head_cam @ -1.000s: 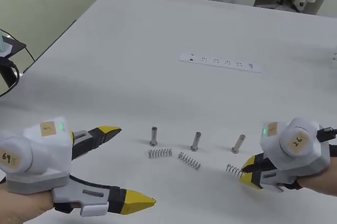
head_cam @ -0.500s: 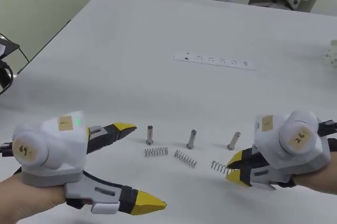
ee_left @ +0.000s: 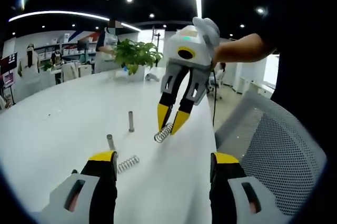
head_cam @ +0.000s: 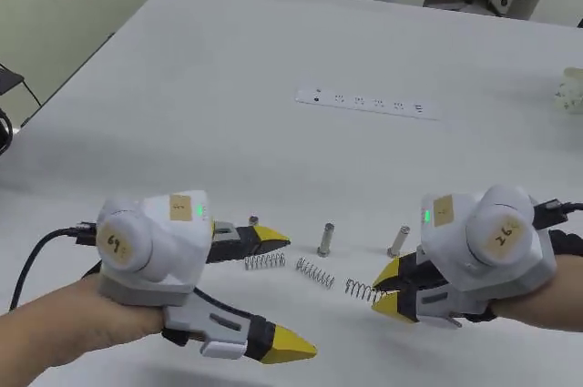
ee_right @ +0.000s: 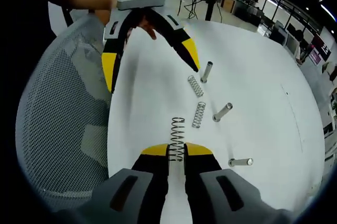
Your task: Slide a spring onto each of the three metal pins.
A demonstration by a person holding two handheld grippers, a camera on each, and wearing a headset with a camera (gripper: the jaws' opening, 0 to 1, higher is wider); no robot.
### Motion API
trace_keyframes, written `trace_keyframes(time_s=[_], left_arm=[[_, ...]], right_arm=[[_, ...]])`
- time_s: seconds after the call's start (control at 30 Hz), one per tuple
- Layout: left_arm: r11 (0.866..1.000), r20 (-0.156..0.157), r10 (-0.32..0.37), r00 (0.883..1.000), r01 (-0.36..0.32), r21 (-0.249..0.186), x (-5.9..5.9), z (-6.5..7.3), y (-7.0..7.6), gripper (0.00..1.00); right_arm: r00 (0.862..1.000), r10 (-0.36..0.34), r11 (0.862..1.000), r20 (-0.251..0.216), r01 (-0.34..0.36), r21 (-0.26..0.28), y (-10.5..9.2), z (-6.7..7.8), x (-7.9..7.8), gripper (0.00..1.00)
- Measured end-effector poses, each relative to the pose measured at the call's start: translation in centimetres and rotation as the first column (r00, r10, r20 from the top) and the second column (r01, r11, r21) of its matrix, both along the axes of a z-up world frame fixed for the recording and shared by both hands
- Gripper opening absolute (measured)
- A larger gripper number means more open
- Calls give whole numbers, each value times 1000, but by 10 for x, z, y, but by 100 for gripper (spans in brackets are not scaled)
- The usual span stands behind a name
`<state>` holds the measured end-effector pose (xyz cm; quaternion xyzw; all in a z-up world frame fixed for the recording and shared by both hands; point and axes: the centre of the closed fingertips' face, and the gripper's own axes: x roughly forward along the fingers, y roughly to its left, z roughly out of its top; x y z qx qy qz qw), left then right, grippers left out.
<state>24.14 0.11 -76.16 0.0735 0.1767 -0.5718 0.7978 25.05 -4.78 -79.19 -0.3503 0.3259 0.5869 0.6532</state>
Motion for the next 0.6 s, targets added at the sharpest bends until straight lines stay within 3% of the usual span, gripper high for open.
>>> trace_keyframes(time_s=[0.33, 0.6], left_arm=[[999, -5, -47, 999, 47, 0, 1, -4, -24, 45], [998, -3, -67, 998, 67, 20, 2, -8, -34, 31]], right_arm=[[996, 83, 997, 27, -83, 3, 9, 8, -11, 8], [992, 123, 992, 36, -122, -4, 11, 10, -17, 8]])
